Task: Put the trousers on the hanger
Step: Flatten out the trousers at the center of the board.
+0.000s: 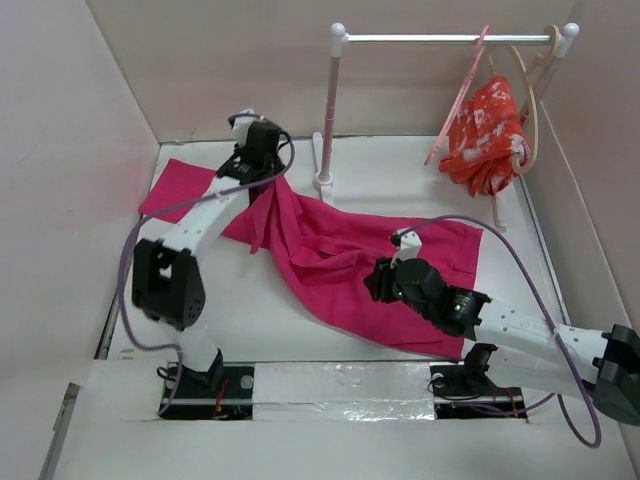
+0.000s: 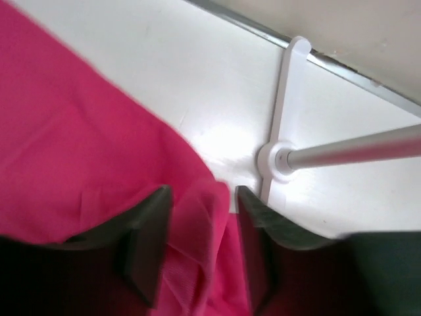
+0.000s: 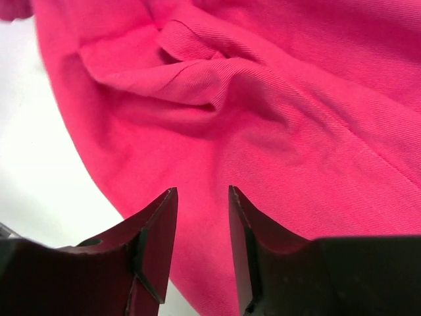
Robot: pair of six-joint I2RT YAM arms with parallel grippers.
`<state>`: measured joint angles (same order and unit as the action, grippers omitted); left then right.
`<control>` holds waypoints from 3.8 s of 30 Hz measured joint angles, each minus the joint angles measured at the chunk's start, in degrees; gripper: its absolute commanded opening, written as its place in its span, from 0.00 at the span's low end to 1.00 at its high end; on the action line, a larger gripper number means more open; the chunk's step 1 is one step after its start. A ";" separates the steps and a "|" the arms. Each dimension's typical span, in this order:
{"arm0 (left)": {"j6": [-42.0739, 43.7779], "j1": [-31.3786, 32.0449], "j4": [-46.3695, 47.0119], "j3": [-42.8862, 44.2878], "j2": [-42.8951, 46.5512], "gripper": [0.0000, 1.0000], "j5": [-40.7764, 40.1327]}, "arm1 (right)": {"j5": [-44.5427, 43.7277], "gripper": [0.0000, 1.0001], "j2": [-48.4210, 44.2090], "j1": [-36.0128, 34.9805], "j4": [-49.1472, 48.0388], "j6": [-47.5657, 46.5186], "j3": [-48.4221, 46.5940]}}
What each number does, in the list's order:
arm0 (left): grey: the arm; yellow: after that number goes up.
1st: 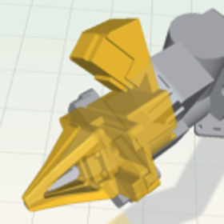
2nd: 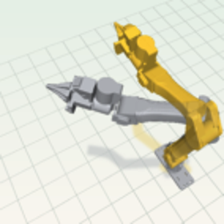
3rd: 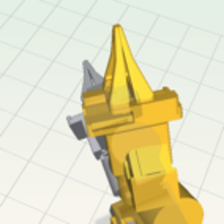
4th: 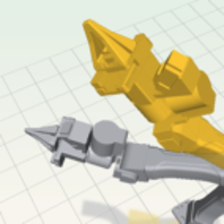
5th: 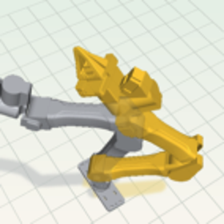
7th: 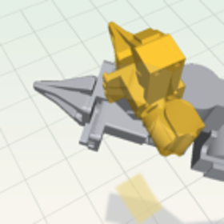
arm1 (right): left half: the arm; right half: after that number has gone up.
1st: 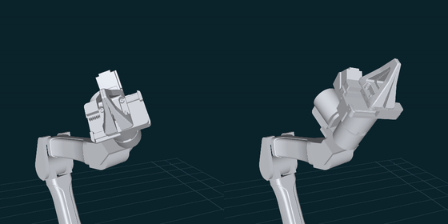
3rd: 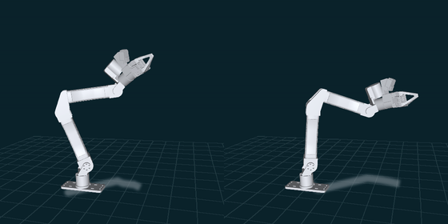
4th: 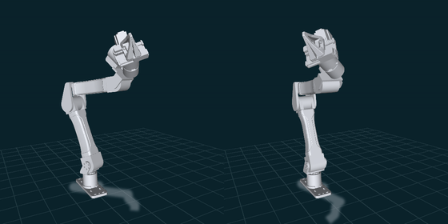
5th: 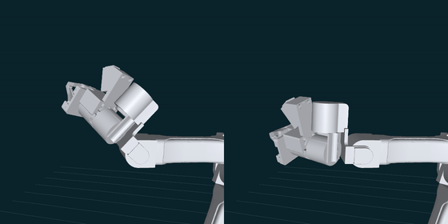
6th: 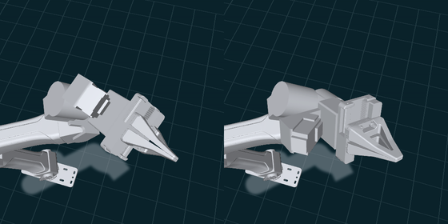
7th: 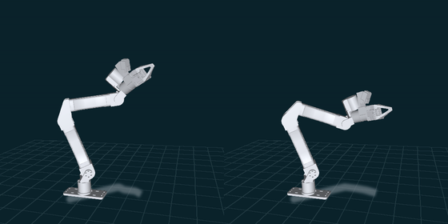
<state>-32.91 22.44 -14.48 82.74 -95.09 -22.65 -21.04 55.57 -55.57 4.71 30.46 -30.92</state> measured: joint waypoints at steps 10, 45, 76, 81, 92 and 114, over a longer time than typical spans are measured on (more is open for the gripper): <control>1.16 0.72 2.45 -5.97 -2.60 0.85 -1.81 | 1.38 0.52 -1.38 -1.57 -0.72 0.44 1.51; -9.46 2.62 25.09 -59.98 26.21 0.10 3.21 | 2.32 0.47 -0.09 -2.32 -3.65 -0.33 1.81; 5.29 5.51 -24.06 -4.17 47.39 0.00 -23.39 | 0.31 0.41 -10.84 -1.16 2.86 -1.81 2.25; 7.76 4.70 -22.53 -9.29 46.05 0.00 -27.04 | 0.20 0.41 -14.34 0.42 4.20 -2.47 2.23; 9.20 -23.17 -8.46 -21.84 28.46 0.00 -13.73 | 2.23 0.42 -12.15 3.54 4.28 -3.48 2.23; 8.70 -33.22 -0.72 -7.78 -1.90 0.61 -8.28 | 6.51 0.42 -8.57 3.43 -0.22 -4.74 2.23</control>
<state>-24.21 -10.79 -15.20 74.96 -96.99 -30.94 -14.52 47.00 -52.14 4.49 25.71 -28.69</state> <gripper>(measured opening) 0.610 0.425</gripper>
